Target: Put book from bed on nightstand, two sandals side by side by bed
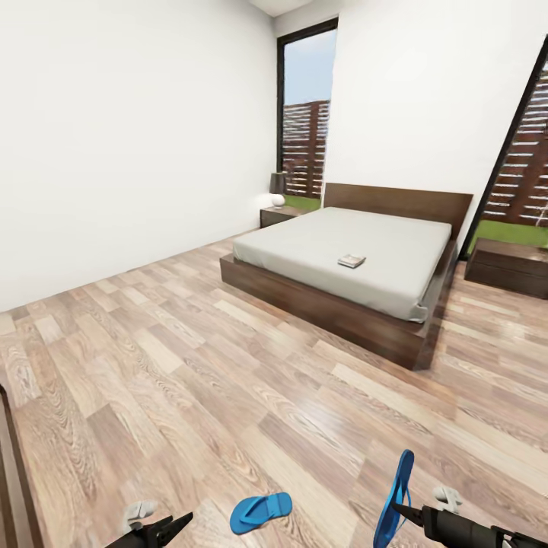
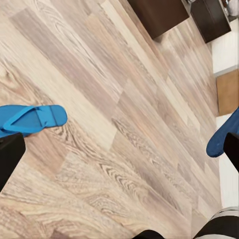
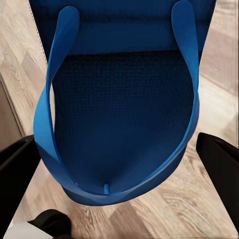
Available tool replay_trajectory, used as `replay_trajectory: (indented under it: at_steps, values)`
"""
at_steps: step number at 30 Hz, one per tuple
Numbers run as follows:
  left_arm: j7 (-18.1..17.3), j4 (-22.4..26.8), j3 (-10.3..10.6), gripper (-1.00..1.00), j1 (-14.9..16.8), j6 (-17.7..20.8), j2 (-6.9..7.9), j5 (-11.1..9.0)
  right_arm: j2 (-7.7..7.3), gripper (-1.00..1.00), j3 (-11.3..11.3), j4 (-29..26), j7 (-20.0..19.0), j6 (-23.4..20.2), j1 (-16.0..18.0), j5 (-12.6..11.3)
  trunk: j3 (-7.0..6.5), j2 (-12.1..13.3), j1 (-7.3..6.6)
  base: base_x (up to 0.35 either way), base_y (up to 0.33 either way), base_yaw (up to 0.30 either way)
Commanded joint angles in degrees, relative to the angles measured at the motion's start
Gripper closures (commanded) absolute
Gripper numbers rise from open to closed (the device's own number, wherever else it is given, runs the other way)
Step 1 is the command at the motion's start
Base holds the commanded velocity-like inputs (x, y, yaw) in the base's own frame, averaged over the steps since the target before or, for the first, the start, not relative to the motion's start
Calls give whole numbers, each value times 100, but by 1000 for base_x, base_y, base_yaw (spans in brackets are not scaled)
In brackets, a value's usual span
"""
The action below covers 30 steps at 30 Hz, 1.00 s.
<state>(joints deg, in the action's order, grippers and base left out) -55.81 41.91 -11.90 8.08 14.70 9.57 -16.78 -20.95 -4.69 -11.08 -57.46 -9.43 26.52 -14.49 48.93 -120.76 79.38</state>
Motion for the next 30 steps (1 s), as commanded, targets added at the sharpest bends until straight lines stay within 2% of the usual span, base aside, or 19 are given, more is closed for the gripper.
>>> replay_trajectory:
  at_steps: [1,20,30]
  values:
    - [-17,1,-5,-100,1,60,0,-36,3,100,-50,1,-19,-59,5,7,5,-2,-1,0,0,-279]
    - [-17,1,-5,-100,1,60,0,-36,3,100,-50,1,-19,-59,5,7,5,-2,-1,0,0,-261]
    - [-17,1,-5,-100,1,63,1,-36,9,100,-50,1,-19,-59,5,7,5,-2,-1,132,106,-60]
